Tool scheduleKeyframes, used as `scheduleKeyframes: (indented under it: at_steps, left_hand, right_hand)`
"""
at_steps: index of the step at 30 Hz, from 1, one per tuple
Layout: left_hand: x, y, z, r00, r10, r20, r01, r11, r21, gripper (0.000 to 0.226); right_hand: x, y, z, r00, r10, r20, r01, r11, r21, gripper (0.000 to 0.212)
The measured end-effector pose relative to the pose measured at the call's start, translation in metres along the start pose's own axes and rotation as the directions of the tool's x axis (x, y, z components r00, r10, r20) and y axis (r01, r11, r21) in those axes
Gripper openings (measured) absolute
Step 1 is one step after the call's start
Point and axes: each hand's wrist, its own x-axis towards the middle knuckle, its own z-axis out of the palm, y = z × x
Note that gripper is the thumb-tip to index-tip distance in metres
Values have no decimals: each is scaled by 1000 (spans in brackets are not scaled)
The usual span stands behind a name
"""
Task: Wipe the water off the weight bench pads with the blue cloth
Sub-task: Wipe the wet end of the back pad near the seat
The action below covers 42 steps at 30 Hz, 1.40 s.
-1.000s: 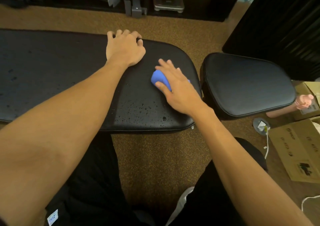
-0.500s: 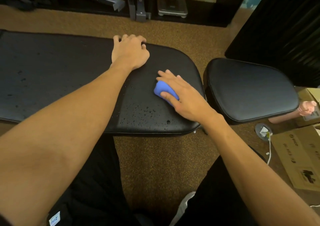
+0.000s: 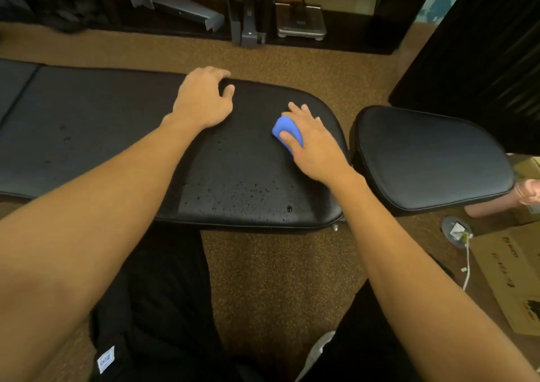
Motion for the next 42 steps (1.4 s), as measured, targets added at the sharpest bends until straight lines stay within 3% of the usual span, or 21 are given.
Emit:
scheduleKeyframes:
  at_steps: [2,6,8,12,14,18,23,25,29,34,39,42]
  left_hand:
    - [0,2,7,999,45,-15,-44,997,66,50]
    - [9,2,15,997,75,9,-76,982,175,51]
    - [11,1,16,997,69,20,-72,976,208,52]
    - [14,3,17,998,60,29,-65,966,251,52]
    - [15,3,19,999,51,19,-54,964,261,50]
    - [16,3,22,999,37,15,-39,966,256,49]
    - [18,2,22,999,17,29,-25,956,292,52]
    - [19,2,24,1000,19,18,-23,955,294,52]
    - [20,0,26,1000,26,10,-28,953,301,51]
    - [19,3,25,1000,18,18,-23,954,300,50]
    - [20,1,27,1000,23,-2,-21,954,298,49]
    - [21,2,27,1000,8,8,-10,955,296,49]
  right_hand:
    - [5,-16,9,999,-42,-5,42,999,4,53]
    - [-26,-10,4,962,-245,123,245,969,10,53]
    - [-20,8,-4,979,-186,86,186,983,10,53]
    - [29,-3,2,996,81,-49,-79,997,25,53]
    - [37,-25,9,999,30,-19,-30,999,13,55]
    - [12,-16,6,972,-205,117,205,979,9,53]
    - [49,-8,0,995,97,-40,-96,995,15,54]
    - [60,-24,9,998,48,-44,-48,999,0,54]
    - [42,-17,5,987,-130,93,133,991,-26,54]
    - [75,-12,1,992,114,-52,-114,993,-1,56]
    - [68,-21,8,995,-93,47,94,995,-16,57]
    - [75,-5,-4,999,-4,49,5,1000,-23,59]
